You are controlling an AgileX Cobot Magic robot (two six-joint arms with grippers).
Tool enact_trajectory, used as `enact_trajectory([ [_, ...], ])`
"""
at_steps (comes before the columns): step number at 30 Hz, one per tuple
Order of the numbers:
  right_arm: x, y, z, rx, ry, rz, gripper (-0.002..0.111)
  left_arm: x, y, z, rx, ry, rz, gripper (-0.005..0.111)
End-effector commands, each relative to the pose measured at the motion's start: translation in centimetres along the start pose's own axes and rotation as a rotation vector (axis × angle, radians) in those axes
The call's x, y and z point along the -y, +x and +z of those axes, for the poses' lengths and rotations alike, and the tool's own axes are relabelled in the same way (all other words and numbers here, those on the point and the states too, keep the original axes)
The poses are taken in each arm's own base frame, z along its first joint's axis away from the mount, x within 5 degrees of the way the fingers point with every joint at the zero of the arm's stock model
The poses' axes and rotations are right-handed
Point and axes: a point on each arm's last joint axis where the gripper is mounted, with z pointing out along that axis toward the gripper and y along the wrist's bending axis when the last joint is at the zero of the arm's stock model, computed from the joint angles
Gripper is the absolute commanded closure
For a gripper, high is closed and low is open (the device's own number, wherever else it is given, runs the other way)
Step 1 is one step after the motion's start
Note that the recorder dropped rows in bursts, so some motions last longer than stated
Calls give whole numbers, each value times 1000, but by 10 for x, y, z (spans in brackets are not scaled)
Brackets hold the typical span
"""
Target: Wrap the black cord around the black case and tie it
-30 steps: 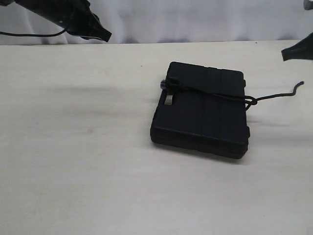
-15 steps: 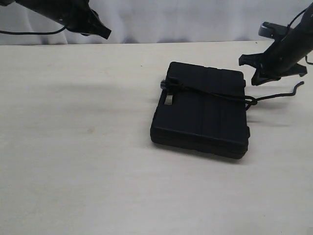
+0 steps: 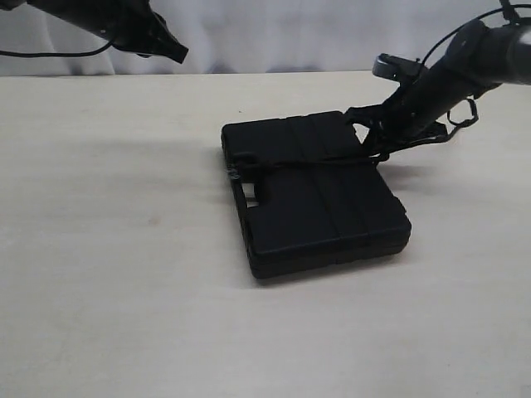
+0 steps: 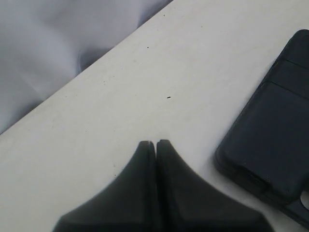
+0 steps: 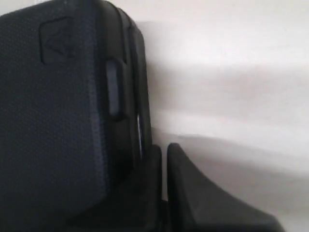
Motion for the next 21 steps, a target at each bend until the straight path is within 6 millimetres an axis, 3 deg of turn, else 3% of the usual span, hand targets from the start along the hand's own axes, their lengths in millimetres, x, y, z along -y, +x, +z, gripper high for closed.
enact_trajectory([
  [1, -10, -15, -48, 120, 57, -94, 104, 0, 0, 0, 1, 4, -6, 107],
  [5, -20, -20, -99, 215, 84, -131, 104, 0, 1, 0, -3, 8, -6, 107],
  [9, -33, -10, -153, 380, 104, -159, 104, 4, -8, -15, 14, 16, -1, 107],
  [12, -41, 11, -193, 560, 135, -170, 104, 10, -22, -41, 66, 29, -10, 107],
  [17, -49, 38, -230, 679, 147, -183, 104, 20, -39, -84, 151, 36, -29, 107],
  [21, -57, 57, -255, 720, 139, -193, 104, 31, -36, -122, 233, -23, -47, 107],
])
